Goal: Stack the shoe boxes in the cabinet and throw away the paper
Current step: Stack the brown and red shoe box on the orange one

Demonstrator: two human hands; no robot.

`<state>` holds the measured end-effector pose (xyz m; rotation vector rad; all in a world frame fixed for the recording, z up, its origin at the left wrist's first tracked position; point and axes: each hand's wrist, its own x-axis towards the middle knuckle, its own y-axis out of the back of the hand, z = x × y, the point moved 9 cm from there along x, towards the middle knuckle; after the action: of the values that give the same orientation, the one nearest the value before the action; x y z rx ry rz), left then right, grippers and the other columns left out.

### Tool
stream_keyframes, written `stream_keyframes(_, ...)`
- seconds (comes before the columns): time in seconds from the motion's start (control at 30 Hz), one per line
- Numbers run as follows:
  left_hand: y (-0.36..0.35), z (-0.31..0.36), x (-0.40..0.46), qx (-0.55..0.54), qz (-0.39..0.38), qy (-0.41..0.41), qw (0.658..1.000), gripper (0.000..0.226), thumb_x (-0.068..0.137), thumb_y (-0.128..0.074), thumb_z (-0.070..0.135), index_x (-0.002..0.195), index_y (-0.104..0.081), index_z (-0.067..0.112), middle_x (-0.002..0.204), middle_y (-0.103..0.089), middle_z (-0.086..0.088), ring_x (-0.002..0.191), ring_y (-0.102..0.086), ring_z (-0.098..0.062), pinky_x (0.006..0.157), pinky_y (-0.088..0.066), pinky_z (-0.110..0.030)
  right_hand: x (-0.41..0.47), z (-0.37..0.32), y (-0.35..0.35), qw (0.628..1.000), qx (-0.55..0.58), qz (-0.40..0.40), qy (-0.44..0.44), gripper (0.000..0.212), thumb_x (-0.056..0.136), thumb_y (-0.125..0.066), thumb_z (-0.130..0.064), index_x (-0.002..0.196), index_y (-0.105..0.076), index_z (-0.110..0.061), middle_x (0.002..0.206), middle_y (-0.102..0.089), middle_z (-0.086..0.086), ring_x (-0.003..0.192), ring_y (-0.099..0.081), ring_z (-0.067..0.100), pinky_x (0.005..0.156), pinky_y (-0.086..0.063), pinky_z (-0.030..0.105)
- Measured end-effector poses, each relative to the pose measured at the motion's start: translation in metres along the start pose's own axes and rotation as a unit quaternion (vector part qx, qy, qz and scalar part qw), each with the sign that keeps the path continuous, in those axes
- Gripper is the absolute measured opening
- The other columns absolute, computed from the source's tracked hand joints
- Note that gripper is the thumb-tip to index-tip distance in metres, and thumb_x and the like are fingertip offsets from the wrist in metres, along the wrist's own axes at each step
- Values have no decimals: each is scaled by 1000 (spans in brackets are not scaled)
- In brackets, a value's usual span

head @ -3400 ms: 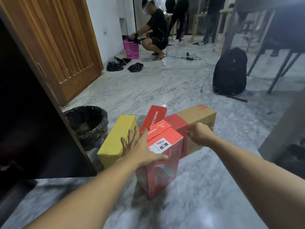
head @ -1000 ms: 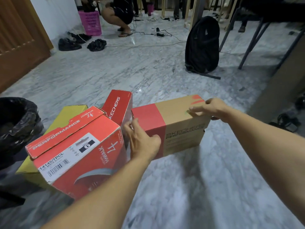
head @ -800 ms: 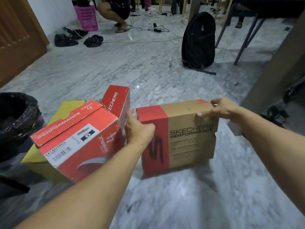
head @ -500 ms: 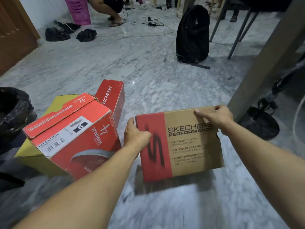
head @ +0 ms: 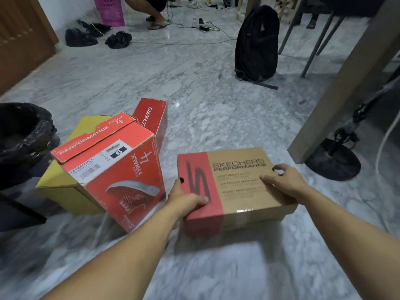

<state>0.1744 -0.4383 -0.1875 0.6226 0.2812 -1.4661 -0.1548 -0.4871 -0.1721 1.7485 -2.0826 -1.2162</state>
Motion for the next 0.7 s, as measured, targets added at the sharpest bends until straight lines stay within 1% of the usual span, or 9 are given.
stream_keyframes(0.13, 17, 56, -35, 9, 6, -64, 998, 73, 46, -87, 40, 111, -62, 18, 102, -71, 2, 89, -67, -12, 68, -50, -21, -34, -39, 53, 1000, 8, 11, 16, 48, 70, -81, -44, 97, -71, -6, 91, -72, 7, 80, -68, 22, 68, -55, 34)
stream_keyframes(0.23, 23, 102, -71, -5, -32, -123, 992, 52, 59, -90, 33, 103, -68, 20, 97, -74, 3, 87, -70, -11, 76, -55, -22, -65, -69, 88, 998, 33, -28, 36, 51, 65, -83, -49, 91, -74, -7, 86, -75, 9, 75, -70, 24, 57, -49, 30)
stream_keyframes(0.33, 34, 143, -114, 5, -43, -185, 982, 41, 66, -87, 21, 104, -70, 18, 89, -72, 8, 81, -66, -3, 63, -49, -8, -106, -102, 130, 996, 35, -19, 80, 50, 65, -82, -51, 92, -76, -9, 86, -76, 11, 72, -70, 26, 59, -51, 32)
stream_keyframes(0.37, 40, 152, -127, 8, -40, -197, 980, 43, 65, -88, 20, 104, -70, 17, 89, -73, 7, 83, -67, -5, 68, -50, -11, -119, -113, 142, 994, 32, -15, 99, 53, 63, -82, -55, 91, -76, -9, 86, -76, 10, 73, -71, 25, 60, -52, 31)
stream_keyframes(0.47, 60, 173, -161, -3, -32, -217, 976, 48, 59, -91, 20, 102, -71, 16, 94, -76, 0, 93, -71, -17, 91, -54, -36, -163, -146, 169, 989, 25, -3, 148, 61, 61, -78, -64, 90, -77, -11, 85, -76, 6, 76, -70, 21, 63, -49, 29)
stream_keyframes(0.53, 73, 185, -183, -6, -19, -232, 972, 56, 54, -93, 25, 103, -70, 15, 96, -76, -2, 93, -71, -20, 92, -55, -42, -191, -167, 182, 983, 27, -2, 184, 64, 61, -75, -66, 94, -74, -11, 90, -75, 6, 76, -68, 19, 62, -46, 28)
stream_keyframes(0.6, 89, 193, -207, -14, -7, -243, 970, 59, 53, -92, 31, 105, -68, 16, 97, -75, -2, 87, -72, -20, 77, -60, -36, -216, -186, 187, 976, 26, -14, 215, 72, 59, -76, -68, 106, -70, -13, 101, -73, 3, 84, -69, 17, 64, -48, 25)
stream_keyframes(0.63, 98, 195, -220, -16, -3, -249, 968, 54, 58, -91, 31, 106, -68, 17, 98, -74, -2, 86, -71, -18, 69, -59, -30, -229, -195, 187, 972, 24, -20, 234, 82, 57, -79, -68, 117, -65, -14, 113, -70, 1, 89, -68, 15, 66, -48, 22)
stream_keyframes(0.7, 116, 195, -243, -15, 6, -258, 966, 46, 67, -86, 32, 107, -67, 21, 102, -73, -1, 90, -70, -19, 72, -58, -32, -251, -213, 186, 965, 33, -25, 260, 110, 48, -84, -66, 139, -49, -14, 130, -58, -3, 100, -63, 11, 72, -49, 20)
